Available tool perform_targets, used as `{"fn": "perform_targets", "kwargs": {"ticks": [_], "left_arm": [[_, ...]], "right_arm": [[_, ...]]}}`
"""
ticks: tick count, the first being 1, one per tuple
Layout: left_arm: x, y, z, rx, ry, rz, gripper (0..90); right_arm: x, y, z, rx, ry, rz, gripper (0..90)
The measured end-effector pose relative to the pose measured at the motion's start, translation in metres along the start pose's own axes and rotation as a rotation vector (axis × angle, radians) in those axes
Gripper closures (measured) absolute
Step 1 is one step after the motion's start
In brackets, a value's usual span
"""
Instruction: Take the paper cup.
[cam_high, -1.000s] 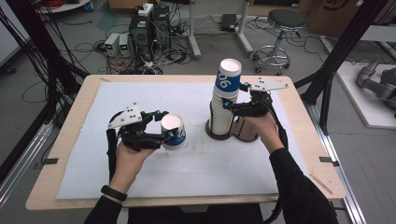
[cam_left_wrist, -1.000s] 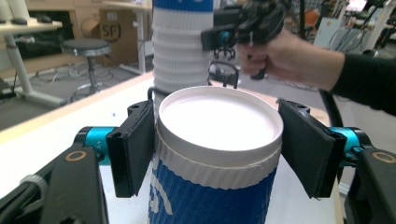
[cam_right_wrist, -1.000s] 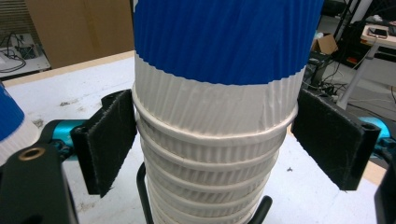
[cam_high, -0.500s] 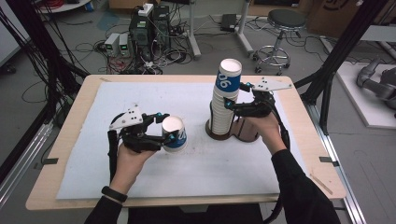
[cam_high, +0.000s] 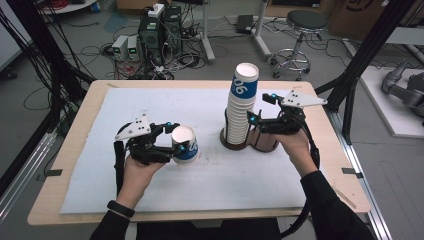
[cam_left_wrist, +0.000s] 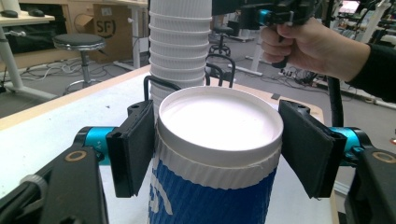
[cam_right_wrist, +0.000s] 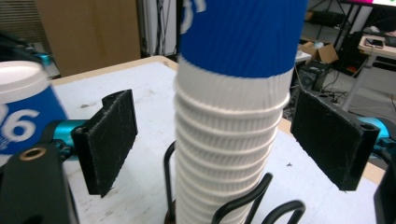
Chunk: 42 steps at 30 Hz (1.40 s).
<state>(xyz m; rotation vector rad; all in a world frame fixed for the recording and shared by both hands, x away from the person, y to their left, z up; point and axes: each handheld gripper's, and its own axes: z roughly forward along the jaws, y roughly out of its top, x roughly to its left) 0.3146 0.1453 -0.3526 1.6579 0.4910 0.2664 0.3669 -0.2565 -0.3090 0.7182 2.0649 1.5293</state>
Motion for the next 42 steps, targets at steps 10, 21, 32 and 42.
{"fn": "perform_targets", "kwargs": {"ticks": [10, 21, 32, 42], "left_arm": [[0.000, -0.003, -0.002, -0.010, -0.011, 0.010, 29.7], [0.004, -0.011, 0.004, 0.007, -0.027, 0.009, 29.7], [0.005, -0.013, 0.004, 0.011, -0.025, 0.011, 29.7], [0.002, -0.010, 0.008, 0.005, -0.042, 0.018, 29.7]], "right_arm": [[0.017, -0.023, -0.020, -0.034, 0.012, 0.019, 15.2], [0.034, -0.055, -0.026, -0.034, 0.024, 0.046, 15.2], [0.038, -0.070, -0.030, -0.004, 0.022, 0.049, 15.2], [0.041, -0.071, -0.029, 0.007, 0.041, 0.027, 15.2]]}}
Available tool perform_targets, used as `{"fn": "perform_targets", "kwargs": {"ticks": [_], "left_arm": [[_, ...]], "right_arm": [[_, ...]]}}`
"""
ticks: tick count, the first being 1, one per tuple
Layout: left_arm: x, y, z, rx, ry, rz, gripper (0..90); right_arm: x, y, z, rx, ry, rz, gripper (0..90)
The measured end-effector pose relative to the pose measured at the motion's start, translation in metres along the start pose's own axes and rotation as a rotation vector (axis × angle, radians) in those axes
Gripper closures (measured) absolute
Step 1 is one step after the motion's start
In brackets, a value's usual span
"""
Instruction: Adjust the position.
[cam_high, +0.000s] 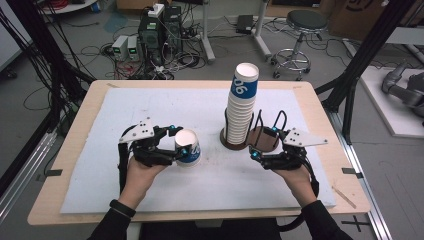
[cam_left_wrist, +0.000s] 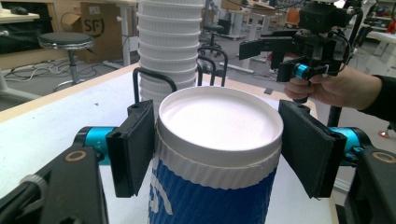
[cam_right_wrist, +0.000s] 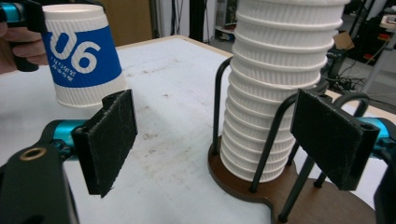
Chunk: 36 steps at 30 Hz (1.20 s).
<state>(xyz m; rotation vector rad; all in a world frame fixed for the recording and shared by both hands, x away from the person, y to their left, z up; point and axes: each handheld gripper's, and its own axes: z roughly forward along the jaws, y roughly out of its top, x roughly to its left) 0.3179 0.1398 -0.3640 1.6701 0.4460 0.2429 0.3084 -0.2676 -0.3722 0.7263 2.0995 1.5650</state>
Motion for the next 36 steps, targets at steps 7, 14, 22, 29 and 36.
{"fn": "perform_targets", "kwargs": {"ticks": [7, 14, 22, 29, 36], "left_arm": [[-0.004, 0.006, 0.000, -0.015, -0.026, 0.001, 29.7], [-0.008, 0.005, -0.001, -0.022, -0.043, -0.007, 29.7], [-0.012, 0.005, 0.000, -0.037, -0.061, -0.017, 29.7], [-0.018, 0.007, 0.005, -0.039, -0.072, -0.014, 29.7], [-0.028, 0.008, 0.019, -0.031, -0.096, -0.006, 29.7]], "right_arm": [[0.003, 0.004, -0.001, -0.012, 0.087, -0.031, 15.1], [0.011, 0.006, 0.009, 0.000, 0.177, -0.069, 15.1], [0.018, 0.007, 0.019, 0.014, 0.210, -0.080, 15.1], [0.030, 0.009, 0.034, 0.026, 0.278, -0.076, 15.0], [0.048, 0.008, 0.055, 0.064, 0.337, -0.081, 15.0]]}}
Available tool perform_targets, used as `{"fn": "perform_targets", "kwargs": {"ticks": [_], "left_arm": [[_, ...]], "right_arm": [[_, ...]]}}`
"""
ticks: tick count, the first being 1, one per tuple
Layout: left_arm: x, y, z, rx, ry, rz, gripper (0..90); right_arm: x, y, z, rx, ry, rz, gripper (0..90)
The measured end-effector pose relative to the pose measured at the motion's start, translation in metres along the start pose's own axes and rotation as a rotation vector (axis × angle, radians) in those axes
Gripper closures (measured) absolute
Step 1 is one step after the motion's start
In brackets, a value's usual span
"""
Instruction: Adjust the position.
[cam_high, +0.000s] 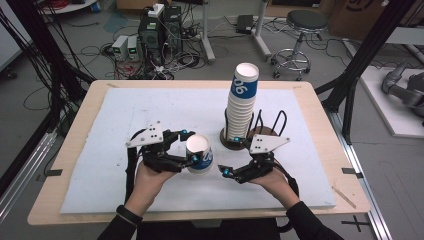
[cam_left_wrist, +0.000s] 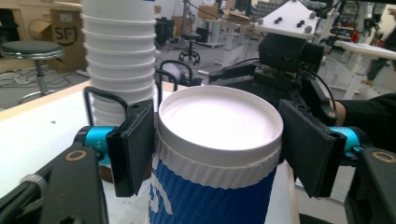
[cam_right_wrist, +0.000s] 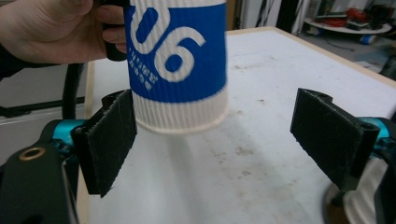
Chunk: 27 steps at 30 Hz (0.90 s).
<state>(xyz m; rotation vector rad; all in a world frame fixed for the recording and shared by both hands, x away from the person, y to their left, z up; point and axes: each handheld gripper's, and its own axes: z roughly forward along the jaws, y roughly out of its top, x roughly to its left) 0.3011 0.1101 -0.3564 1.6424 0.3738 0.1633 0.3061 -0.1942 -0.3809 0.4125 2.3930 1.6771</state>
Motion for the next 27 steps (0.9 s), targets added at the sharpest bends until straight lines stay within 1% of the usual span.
{"fn": "perform_targets", "kwargs": {"ticks": [6, 8, 10, 12, 14, 20, 22, 24, 27], "left_arm": [[-0.007, -0.001, 0.012, 0.011, -0.027, 0.007, 29.7], [-0.008, -0.001, 0.014, 0.012, -0.036, 0.007, 29.7], [-0.010, -0.001, 0.016, 0.013, -0.041, 0.010, 29.7], [-0.010, -0.002, 0.017, 0.015, -0.050, 0.009, 29.8], [-0.011, -0.002, 0.018, 0.017, -0.049, 0.008, 29.7], [-0.010, -0.001, 0.018, 0.003, -0.057, 0.000, 29.8], [-0.010, -0.001, 0.018, 0.003, -0.060, 0.004, 29.8], [-0.011, -0.001, 0.019, 0.000, -0.064, -0.005, 29.7], [-0.012, -0.001, 0.021, -0.001, -0.065, 0.004, 29.8]], "right_arm": [[0.005, 0.002, 0.008, 0.004, 0.027, -0.006, 15.0], [0.007, 0.002, 0.009, 0.008, 0.029, -0.011, 15.0], [0.007, 0.002, 0.010, 0.012, 0.045, -0.013, 15.0], [0.007, 0.002, 0.009, 0.013, 0.042, -0.012, 15.1], [0.008, 0.002, 0.009, 0.007, 0.046, -0.012, 15.0], [0.008, 0.002, 0.009, 0.007, 0.058, -0.013, 15.0], [0.009, 0.003, 0.010, 0.007, 0.064, -0.011, 15.0], [0.010, 0.003, 0.011, 0.007, 0.063, -0.016, 15.0], [0.011, 0.003, 0.014, 0.015, 0.073, -0.012, 15.1]]}}
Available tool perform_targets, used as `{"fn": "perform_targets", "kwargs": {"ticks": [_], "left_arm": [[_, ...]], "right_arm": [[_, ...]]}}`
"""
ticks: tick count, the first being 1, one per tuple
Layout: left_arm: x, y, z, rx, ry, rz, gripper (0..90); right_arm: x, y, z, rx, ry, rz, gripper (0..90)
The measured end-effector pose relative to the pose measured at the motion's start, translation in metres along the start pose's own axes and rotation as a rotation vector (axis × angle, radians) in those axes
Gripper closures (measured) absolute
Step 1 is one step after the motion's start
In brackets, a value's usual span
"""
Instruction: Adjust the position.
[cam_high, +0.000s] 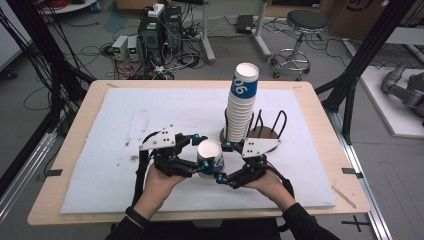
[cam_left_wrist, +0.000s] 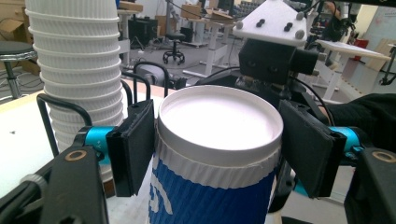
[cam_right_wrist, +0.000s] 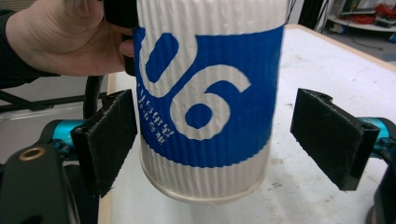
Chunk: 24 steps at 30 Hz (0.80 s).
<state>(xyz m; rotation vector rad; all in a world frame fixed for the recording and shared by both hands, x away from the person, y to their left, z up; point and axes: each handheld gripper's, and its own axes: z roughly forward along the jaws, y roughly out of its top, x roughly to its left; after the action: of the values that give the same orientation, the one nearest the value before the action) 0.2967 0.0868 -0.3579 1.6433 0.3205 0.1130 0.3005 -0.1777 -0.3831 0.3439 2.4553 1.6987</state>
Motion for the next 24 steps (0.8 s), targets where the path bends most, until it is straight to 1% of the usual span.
{"fn": "perform_targets", "kwargs": {"ticks": [10, 11, 12, 13, 14, 15, 16, 18, 19, 21, 23, 24], "left_arm": [[-0.003, 0.001, 0.002, -0.014, -0.007, 0.000, 29.9], [-0.003, 0.001, 0.002, -0.018, -0.009, -0.001, 29.9], [-0.003, 0.001, 0.002, -0.015, -0.004, 0.004, 29.9], [-0.003, 0.001, 0.002, -0.016, -0.004, 0.003, 29.9], [-0.003, 0.001, 0.002, -0.020, -0.006, -0.001, 29.9], [-0.003, 0.001, 0.002, -0.018, -0.008, 0.004, 29.8], [-0.003, 0.002, 0.002, -0.017, -0.008, 0.008, 29.8], [-0.003, 0.003, 0.002, -0.013, -0.010, 0.008, 29.6], [-0.003, 0.004, 0.002, -0.004, -0.013, 0.016, 29.4], [-0.002, 0.007, 0.002, 0.020, -0.019, 0.017, 28.6], [-0.002, 0.011, 0.003, 0.067, -0.026, 0.030, 24.9], [-0.002, 0.013, 0.003, 0.082, -0.026, 0.031, 23.8]], "right_arm": [[0.001, -0.001, 0.009, 0.022, 0.021, 0.020, 15.1], [0.001, -0.001, 0.009, 0.023, 0.025, 0.018, 15.2], [0.001, -0.001, 0.010, 0.024, 0.019, 0.009, 15.3], [0.001, -0.001, 0.009, 0.028, 0.016, 0.001, 18.4], [0.002, -0.001, 0.009, 0.030, 0.018, -0.003, 18.4], [0.002, -0.001, 0.009, 0.026, 0.016, -0.006, 18.9], [0.002, 0.000, 0.008, 0.026, 0.009, -0.021, 20.0], [0.002, 0.000, 0.007, 0.025, 0.008, -0.026, 21.3], [0.002, 0.000, 0.006, 0.027, 0.008, -0.031, 21.7], [0.001, 0.001, 0.004, 0.029, 0.014, -0.040, 22.7], [0.001, 0.001, 0.002, 0.021, 0.011, -0.040, 23.2], [0.000, 0.001, 0.001, 0.023, 0.012, -0.040, 23.5]]}}
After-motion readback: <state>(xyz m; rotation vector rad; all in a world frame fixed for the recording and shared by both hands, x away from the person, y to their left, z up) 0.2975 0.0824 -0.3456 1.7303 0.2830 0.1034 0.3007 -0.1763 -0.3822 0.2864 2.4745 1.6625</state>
